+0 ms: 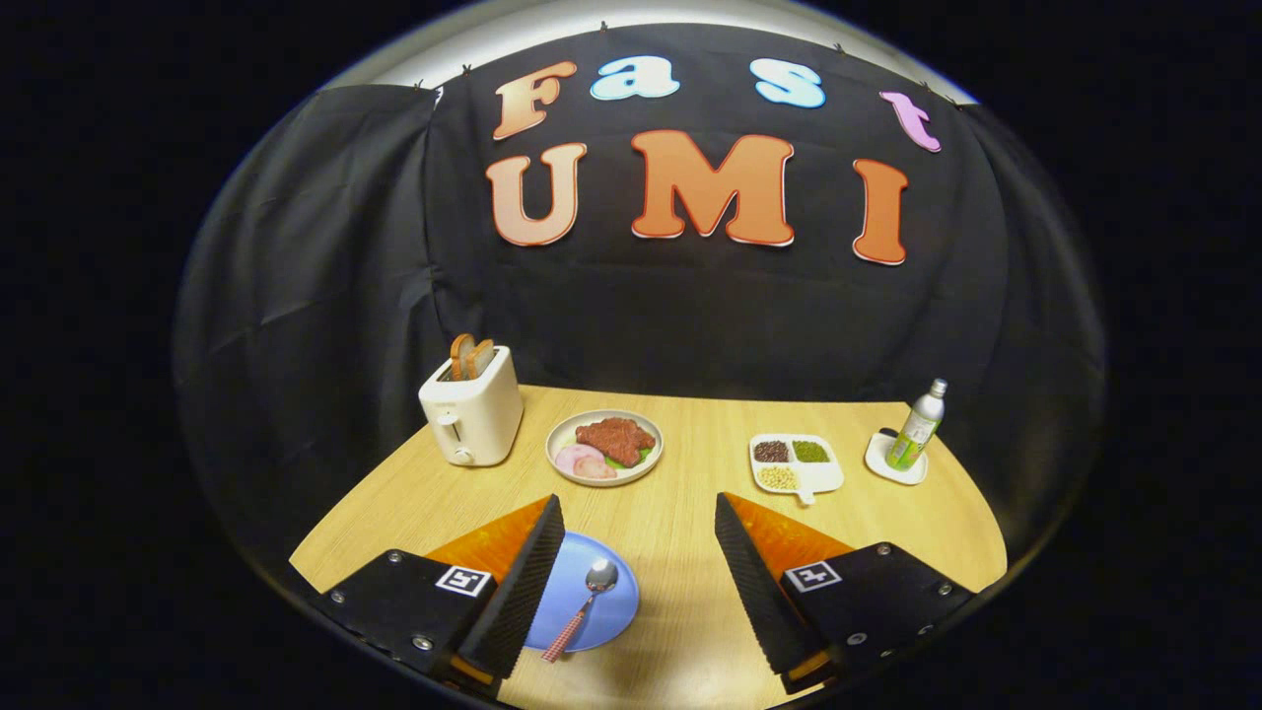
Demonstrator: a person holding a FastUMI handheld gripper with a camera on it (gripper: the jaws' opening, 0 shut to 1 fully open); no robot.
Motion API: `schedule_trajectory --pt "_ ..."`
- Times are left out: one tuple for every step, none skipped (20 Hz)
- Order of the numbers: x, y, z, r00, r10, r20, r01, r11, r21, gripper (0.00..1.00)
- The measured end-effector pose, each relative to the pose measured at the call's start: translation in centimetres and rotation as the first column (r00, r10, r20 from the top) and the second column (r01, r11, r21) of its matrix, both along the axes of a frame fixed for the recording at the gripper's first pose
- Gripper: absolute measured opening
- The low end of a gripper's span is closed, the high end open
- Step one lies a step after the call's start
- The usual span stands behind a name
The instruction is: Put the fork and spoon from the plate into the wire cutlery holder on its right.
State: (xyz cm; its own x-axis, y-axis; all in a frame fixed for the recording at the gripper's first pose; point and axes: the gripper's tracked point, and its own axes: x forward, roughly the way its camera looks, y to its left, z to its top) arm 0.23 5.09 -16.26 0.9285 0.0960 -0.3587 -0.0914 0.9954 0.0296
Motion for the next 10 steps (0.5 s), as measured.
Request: schedule_trajectory --pt "0.0 0.6 -1.2 1.000 0.005 -0.024 -0.005 1.000 -0.001 0.92" --pt "0.0 1.2 -2.6 0.999 0.008 -0.053 -0.008 1.000 -0.001 0.89" --pt "-0.1 1.7 -3.9 0.997 0.011 -0.081 -0.011 1.000 -0.003 0.89" --pt "-0.1 2.1 -5.2 0.994 0.011 -0.108 -0.011 1.000 -0.004 0.87" --pt "-0.2 2.5 -6.6 0.990 0.009 -0.139 -0.011 1.000 -0.007 0.87" --pt "-0.4 3.0 -7.9 0.986 0.009 -0.167 -0.010 1.000 -0.007 0.84" --pt "-0.6 3.3 -9.2 0.981 0.006 -0.193 -0.008 1.000 -0.009 0.83" --pt "-0.8 3.6 -10.3 0.977 0.006 -0.214 -0.008 1.000 -0.012 0.81" --pt "-0.9 3.9 -11.5 0.971 0.001 -0.237 -0.006 1.000 -0.022 0.80" --pt "-1.2 4.0 -12.6 0.966 -0.003 -0.260 -0.005 1.000 -0.029 0.78"
